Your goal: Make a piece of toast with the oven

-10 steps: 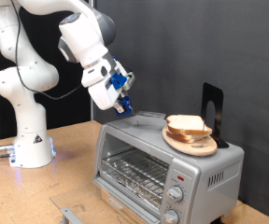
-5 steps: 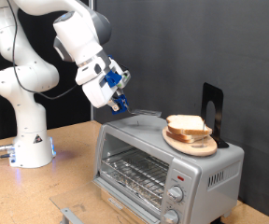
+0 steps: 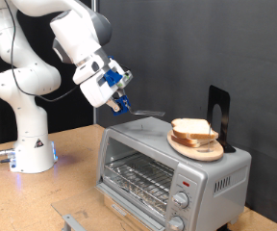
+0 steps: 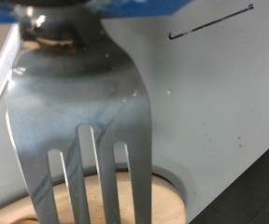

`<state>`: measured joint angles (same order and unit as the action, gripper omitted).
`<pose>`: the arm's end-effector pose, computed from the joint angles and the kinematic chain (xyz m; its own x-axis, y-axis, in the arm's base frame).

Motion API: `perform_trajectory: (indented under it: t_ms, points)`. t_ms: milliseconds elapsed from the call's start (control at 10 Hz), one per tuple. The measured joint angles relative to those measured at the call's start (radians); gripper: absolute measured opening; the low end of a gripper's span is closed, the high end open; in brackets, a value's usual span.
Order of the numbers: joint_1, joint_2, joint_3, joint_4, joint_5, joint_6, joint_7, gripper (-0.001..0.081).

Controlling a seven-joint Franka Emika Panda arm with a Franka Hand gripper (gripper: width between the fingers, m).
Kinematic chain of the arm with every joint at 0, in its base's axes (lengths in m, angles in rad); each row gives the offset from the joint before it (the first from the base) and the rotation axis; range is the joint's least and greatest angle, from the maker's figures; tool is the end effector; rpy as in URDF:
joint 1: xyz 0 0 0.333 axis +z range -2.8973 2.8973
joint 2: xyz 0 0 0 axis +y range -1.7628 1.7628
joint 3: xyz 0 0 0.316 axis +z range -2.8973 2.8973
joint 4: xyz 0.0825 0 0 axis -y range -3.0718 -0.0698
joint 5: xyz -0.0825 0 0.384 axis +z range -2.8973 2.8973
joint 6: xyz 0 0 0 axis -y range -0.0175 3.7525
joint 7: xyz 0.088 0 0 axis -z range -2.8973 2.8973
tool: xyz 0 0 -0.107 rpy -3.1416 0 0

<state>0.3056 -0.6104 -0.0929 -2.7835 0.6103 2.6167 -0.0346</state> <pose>0.3672 0.0674 0.4259 0.9144 -0.2829 0.2897 -0.1052 -0.8568 -0.5048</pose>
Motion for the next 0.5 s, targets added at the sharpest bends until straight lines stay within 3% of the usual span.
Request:
perform_trajectory:
  t_ms: [300, 500]
  points:
    - [-0.012, -0.015, -0.006, -0.002, -0.009, -0.053, 0.000, 0.0474]
    - [-0.012, -0.013, -0.006, -0.002, -0.006, -0.039, 0.000, 0.0474]
